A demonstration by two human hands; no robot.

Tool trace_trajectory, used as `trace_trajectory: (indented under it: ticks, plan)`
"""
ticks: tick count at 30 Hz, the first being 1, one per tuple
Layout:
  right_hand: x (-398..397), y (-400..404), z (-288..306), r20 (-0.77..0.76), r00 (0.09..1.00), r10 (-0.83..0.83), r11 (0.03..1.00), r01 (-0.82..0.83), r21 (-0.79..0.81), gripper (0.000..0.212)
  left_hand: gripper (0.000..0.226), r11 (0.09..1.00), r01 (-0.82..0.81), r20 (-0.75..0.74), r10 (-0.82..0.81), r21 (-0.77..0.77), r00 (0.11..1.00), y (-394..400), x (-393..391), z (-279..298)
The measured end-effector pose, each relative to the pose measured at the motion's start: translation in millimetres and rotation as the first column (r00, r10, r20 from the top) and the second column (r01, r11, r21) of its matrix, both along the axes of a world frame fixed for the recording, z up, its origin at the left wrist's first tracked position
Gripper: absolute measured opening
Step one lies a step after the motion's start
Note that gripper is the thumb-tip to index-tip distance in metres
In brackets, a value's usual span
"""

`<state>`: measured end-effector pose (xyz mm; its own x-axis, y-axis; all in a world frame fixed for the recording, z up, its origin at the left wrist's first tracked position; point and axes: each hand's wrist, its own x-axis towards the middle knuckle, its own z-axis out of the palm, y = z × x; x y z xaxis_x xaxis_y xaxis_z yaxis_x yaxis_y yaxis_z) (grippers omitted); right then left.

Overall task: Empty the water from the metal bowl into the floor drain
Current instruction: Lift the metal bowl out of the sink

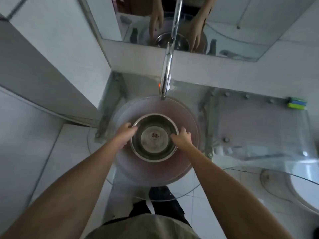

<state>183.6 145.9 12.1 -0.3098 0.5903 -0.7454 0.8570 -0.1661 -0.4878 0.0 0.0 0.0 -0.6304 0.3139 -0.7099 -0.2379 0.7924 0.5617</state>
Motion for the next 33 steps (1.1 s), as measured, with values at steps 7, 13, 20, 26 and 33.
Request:
trace_trajectory:
  ticks: [7, 13, 20, 26, 33]
  plan:
    - [-19, 12, -18, 0.062, 0.993, -0.099, 0.988, 0.106, -0.109, 0.066, 0.035, 0.993, -0.099, 0.116, 0.105, -0.058, 0.988, 13, -5, -30]
    - [-23, 18, -17, 0.041, 0.989, -0.141, 0.986, 0.144, -0.085, 0.055, 0.011, 0.986, -0.164, 0.13, 0.164, -0.011, 0.978, 8, -6, -37]
    - [-11, 16, 2, -0.006, 0.979, -0.206, 0.976, 0.205, -0.069, 0.054, 0.015, 0.996, -0.071, 0.081, 0.067, 0.056, 0.994, 1, -3, -18]
    - [24, -9, 31, -0.048, 0.95, -0.31, 0.951, 0.308, -0.035, 0.056, 0.014, 0.98, 0.155, -0.113, -0.142, 0.123, 0.983, 0, 10, 20]
    - [88, -38, 71, -0.133, 0.856, -0.5, 0.863, 0.506, 0.01, 0.052, 0.025, 0.926, 0.321, -0.184, -0.287, 0.199, 0.94, 5, 50, 60]
